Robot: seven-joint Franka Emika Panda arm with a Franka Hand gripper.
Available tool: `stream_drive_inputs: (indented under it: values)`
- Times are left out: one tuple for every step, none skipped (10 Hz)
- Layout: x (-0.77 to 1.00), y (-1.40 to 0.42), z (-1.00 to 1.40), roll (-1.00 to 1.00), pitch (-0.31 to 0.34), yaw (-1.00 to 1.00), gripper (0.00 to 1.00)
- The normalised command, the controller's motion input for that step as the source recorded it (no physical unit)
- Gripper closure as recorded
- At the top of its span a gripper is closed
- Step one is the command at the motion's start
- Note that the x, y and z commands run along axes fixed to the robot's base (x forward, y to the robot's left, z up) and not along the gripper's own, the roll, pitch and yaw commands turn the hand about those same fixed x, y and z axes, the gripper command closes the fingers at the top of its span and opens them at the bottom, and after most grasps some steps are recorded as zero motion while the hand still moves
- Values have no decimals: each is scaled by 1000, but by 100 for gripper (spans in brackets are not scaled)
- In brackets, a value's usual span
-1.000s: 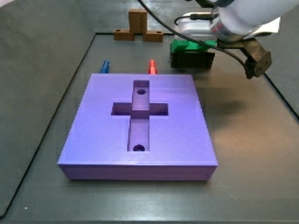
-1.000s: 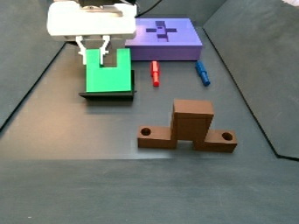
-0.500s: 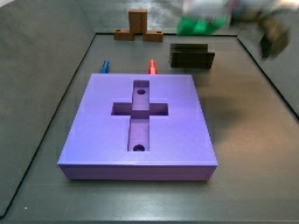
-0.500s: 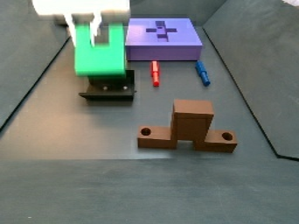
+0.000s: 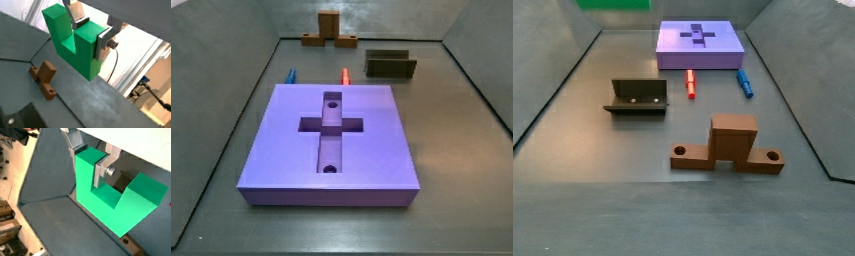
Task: Pick up the green object. Move up. Place the green object on the fixture. Regrasp the green object. Move to above the board. Insert the green object.
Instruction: Move to above the board.
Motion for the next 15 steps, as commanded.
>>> stream_drive_inputs:
  values:
    - [19,-6,292,-6,64,-6,100]
    - [22,-5,191,-8,78,-2,100]
    - [-1183,-1400,246,-1000,64,-57,100]
    - [-1202,-1400,252,-1000,51,-54,100]
    - [-1292,-1400,257,-1000,22,-42,100]
    - [-1335,-1400,236,-1000,14,-32,100]
    - [-1326,-1400,251,-1000,16,-28,100]
    - [-1347,-1400,242,-1000,9,-24,100]
    - [-800,-793,125,-1000,7,-22,100]
    - [-362,-318,43,-1000,13,-22,100]
    - [-186,-164,29,-1000,20,-24,100]
    - [-128,-91,18,-1000,4,-26,100]
    - [-100,-29,1,-836,-14,-20,100]
    - [-84,1,7,-616,-28,-15,100]
    - [-62,4,-1,-368,-34,-11,100]
